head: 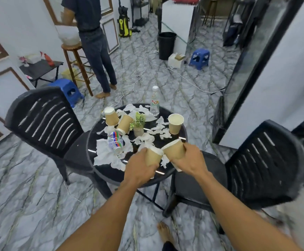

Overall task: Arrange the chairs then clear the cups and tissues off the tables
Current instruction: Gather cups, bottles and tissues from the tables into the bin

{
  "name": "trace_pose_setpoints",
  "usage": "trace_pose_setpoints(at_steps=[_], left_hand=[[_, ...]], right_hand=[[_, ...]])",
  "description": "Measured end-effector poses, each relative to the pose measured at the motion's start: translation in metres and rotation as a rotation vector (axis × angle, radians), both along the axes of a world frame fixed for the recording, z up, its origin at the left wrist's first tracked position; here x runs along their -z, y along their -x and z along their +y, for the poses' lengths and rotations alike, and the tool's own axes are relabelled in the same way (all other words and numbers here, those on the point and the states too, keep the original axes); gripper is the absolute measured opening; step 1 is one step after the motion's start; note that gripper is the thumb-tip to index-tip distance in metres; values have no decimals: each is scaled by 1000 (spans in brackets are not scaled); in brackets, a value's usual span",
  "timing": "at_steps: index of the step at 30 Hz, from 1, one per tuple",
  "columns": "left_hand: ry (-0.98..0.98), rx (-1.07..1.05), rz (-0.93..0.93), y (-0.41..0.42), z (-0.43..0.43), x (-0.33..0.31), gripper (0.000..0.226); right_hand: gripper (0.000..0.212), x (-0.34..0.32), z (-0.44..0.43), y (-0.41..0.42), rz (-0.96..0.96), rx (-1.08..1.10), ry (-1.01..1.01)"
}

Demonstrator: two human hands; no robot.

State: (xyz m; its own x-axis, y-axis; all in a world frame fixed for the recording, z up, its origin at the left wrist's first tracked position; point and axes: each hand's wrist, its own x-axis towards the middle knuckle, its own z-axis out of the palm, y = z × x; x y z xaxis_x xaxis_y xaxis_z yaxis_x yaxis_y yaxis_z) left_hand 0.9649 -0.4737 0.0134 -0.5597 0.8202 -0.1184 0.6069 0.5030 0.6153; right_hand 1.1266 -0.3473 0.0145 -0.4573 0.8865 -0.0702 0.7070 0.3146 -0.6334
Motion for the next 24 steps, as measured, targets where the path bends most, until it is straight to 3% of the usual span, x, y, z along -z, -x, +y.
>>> trace_pose_setpoints(at_steps=[5, 11, 16, 21, 24], left_hand=[[-39, 165, -129, -88, 12, 9, 65], [-57, 452, -282, -238, 14, 27, 45], [36, 694, -287, -358, -7, 52, 58], [169, 882, -270, -475, -38, 70, 57], [225, 980, -286, -540, -62, 76, 65]], right_hand=[[61, -2, -38, -115, -32, 309, 67], [67, 10, -102, -259, 60, 781, 164], [73, 28, -166, -375, 196, 1090, 254], [69, 52, -236, -475, 216, 1338, 303], [81, 74, -274, -530, 260, 1475, 363]])
